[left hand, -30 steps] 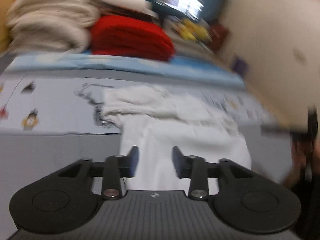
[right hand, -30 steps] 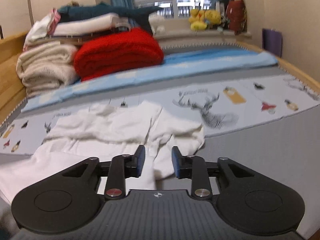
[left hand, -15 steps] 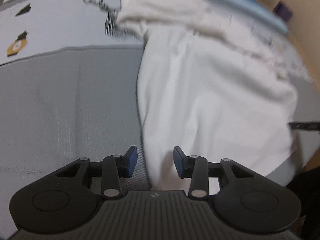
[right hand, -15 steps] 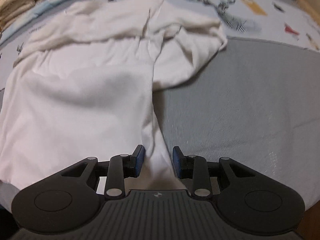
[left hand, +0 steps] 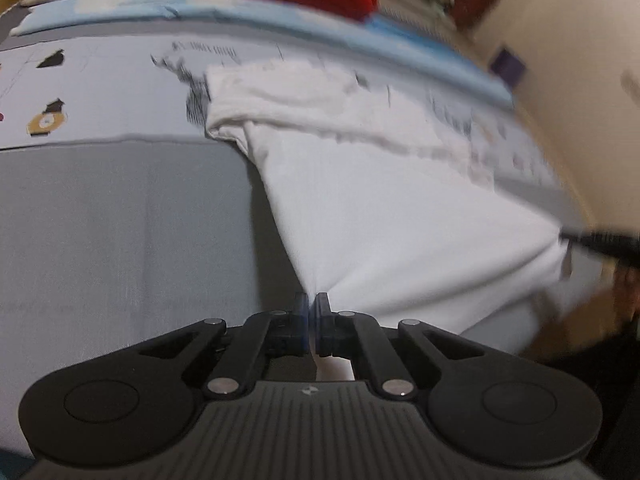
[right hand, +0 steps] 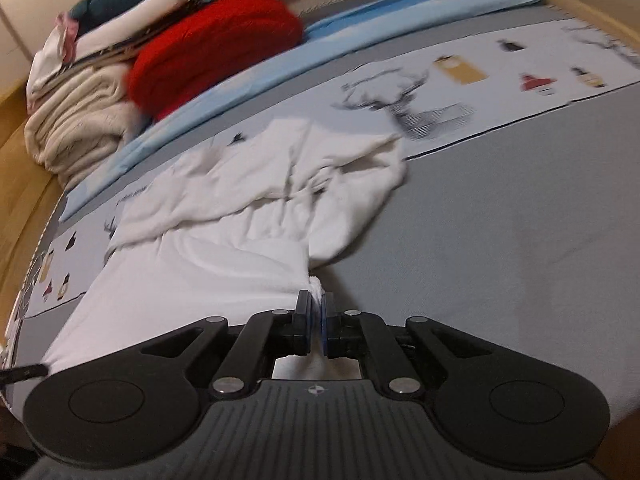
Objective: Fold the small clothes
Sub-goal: 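Pull the held shirt hem back with both tools to spread the shirt flat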
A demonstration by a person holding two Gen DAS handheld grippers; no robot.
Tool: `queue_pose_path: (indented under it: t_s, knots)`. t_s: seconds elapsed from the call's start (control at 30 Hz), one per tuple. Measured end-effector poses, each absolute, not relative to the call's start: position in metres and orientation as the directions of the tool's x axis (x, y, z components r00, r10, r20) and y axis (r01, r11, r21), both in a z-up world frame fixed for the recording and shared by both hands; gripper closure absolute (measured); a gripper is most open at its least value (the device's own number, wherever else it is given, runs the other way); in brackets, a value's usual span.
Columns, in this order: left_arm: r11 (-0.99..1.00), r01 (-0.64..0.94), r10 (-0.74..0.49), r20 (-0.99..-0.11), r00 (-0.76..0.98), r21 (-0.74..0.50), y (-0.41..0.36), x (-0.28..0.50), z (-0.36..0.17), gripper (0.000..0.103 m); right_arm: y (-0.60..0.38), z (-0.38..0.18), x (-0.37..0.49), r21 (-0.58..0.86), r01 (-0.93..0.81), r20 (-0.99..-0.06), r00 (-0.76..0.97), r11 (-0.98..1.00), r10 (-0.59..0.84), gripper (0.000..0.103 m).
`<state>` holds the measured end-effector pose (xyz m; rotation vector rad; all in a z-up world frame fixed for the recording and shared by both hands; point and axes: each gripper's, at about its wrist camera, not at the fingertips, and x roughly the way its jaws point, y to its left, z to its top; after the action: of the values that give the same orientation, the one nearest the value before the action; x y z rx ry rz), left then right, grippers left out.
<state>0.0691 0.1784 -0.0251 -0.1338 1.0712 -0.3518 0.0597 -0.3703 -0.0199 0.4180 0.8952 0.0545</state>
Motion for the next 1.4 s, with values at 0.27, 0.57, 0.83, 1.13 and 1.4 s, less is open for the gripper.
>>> queue_pose_path:
  t_s: [0.27,0.57,0.83,1.13,1.4]
  knots:
    - [0.95,0.256,-0.258,-0.915,0.312,-0.181,0.162,0.079,-0.048,0.092,-0.338,-0.065,0.055,0.16,-0.022,-0.923,0.351,0.987,0.157,0.098]
    - [0.923,0.362,-0.181,-0.976,0.117,-0.128,0.115,0.097,-0.094,0.068,-0.32,-0.096,0.08,0.097,-0.007,-0.96,0.263,0.995,0.096,0.09]
    - [0.94,0.286,-0.251,-0.943,0.218,-0.185,0.137,0.122,-0.064,0.068,-0.314,-0.09,0.09,0.107,-0.071,-0.953,0.276,0.992,0.122,0.089]
    - [0.918,0.371,-0.222,-0.957,0.186,-0.14,0.124,0.11,-0.077,0.068,-0.311,-0.091,0.085,0.08,-0.138,-0.953,0.279,0.987,0.116,0.103]
    - [0.835,0.511,-0.306,-0.943,0.127,-0.202,0.1,0.085,-0.072,0.066,-0.335,-0.083,0.08,0.074,-0.007,-0.932,0.355,0.997,0.072,0.101]
